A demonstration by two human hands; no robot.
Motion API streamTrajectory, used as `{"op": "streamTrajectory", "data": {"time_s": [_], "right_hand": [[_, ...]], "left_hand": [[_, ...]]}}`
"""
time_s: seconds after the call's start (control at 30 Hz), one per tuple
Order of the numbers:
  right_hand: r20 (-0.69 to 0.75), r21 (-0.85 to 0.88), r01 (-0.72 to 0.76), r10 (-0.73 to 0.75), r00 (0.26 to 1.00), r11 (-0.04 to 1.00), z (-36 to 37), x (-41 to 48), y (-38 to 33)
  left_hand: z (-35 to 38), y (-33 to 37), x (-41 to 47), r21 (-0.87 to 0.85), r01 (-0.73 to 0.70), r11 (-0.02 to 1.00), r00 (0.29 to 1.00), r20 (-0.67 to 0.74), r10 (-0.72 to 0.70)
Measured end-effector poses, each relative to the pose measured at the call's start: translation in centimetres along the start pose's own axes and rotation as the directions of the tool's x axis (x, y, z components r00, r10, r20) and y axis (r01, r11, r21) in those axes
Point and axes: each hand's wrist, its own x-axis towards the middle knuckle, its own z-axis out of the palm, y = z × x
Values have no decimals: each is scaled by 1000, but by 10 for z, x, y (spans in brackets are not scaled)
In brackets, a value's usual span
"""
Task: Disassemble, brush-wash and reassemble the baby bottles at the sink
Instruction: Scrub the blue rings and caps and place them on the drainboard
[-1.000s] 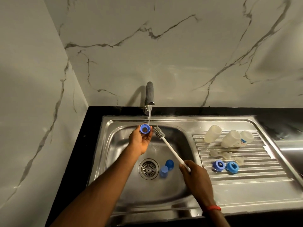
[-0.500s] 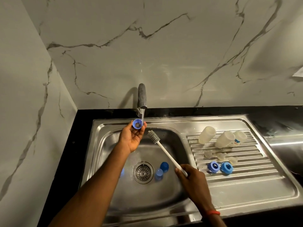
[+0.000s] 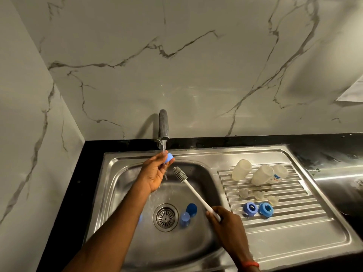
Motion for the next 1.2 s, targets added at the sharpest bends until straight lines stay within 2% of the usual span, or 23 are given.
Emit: {"op": "streamTrajectory", "data": {"time_s": [0.1, 0.2, 0.23, 0.33, 0.4, 0.53, 0.6, 0.7, 0.97, 1.03, 1.13, 1.2], "right_hand": [[18, -2, 0, 0, 1000, 1000, 3, 0, 3], [49, -4, -23, 23, 999, 1000, 7, -1, 6], [51, -6, -19, 20, 999, 1000, 8, -1, 6], [68, -15, -12, 13, 998, 1000, 7, -1, 5], [78, -13, -15, 16, 997, 1000, 7, -1, 4], [89, 2, -24, 23, 996, 1000, 5, -2, 4], [95, 5, -19, 19, 995, 1000, 5, -3, 3], [104, 6, -12, 11, 994, 1000, 3, -5, 0], [154, -31, -18, 23, 988, 999, 6, -8, -4], [156, -42, -19, 26, 988, 999, 6, -8, -2], [164, -58, -23, 33, 986, 998, 7, -7, -2], [164, -67, -22, 33, 986, 998, 8, -5, -1]], "left_hand": [[3, 2, -5, 23, -6, 1000, 1000, -25, 7], [4, 0, -3, 3, 7, 1000, 993, -120, -7], [4, -1, -2, 44, 28, 999, 989, -147, -21], [1, -3, 2, 322, 68, 944, 985, -175, -11], [0, -3, 2, 380, 70, 922, 985, -173, -3], [2, -1, 0, 165, 56, 985, 997, -63, -46], [1, -2, 0, 105, -14, 994, 1000, 4, 14], [1, 0, -2, 88, -114, 990, 993, 22, 112], [-15, -3, -3, -290, 43, 956, 999, 24, -38], [-13, -2, -2, -305, 43, 951, 999, 14, -40], [-8, -4, -6, -185, 55, 981, 997, 67, -43], [-7, -5, -8, -229, 53, 972, 997, 60, -41]]}}
